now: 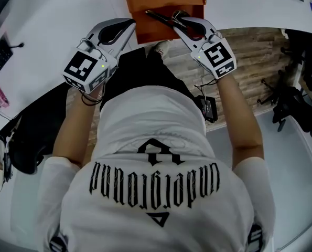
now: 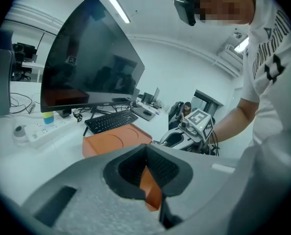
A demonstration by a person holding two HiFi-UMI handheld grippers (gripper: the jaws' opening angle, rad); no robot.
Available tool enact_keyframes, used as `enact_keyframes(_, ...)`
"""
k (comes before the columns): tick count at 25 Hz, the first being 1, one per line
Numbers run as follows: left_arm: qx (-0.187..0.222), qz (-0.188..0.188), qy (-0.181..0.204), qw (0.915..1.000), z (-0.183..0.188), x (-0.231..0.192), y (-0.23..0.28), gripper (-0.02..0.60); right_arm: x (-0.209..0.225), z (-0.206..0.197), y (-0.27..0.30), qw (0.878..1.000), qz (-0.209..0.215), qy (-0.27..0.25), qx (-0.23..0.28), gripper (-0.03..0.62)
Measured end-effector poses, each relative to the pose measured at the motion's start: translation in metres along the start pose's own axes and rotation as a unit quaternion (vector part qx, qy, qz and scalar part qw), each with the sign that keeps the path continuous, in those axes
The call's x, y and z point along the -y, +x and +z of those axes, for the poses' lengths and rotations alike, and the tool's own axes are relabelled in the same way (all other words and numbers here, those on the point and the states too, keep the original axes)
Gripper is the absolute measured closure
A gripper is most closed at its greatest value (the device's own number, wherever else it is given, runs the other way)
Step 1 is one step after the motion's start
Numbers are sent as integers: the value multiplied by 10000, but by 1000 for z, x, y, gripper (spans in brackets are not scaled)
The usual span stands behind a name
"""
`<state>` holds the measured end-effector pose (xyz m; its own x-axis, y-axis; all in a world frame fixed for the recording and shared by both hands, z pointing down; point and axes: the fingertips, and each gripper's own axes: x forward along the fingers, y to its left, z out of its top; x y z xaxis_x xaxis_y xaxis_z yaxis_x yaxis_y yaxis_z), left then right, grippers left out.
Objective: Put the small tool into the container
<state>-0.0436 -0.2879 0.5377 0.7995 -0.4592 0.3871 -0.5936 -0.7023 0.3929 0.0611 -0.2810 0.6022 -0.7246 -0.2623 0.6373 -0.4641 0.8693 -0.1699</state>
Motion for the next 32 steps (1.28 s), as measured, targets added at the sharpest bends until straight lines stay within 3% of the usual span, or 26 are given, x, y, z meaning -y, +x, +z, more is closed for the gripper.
enact_keyframes(11, -111, -150, -223, 9996, -17, -10, 14, 566, -5, -11, 32, 9984, 269, -251, -435, 503)
enact_keyframes(26, -217, -233, -388, 9987, -24, -18, 20, 566, -7, -26, 66, 9939, 685, -206, -838, 503)
enact_keyframes(32, -249, -241, -423, 9985, -26, -19, 21, 566, -3, -34, 69, 9931, 638, -169, -967, 503)
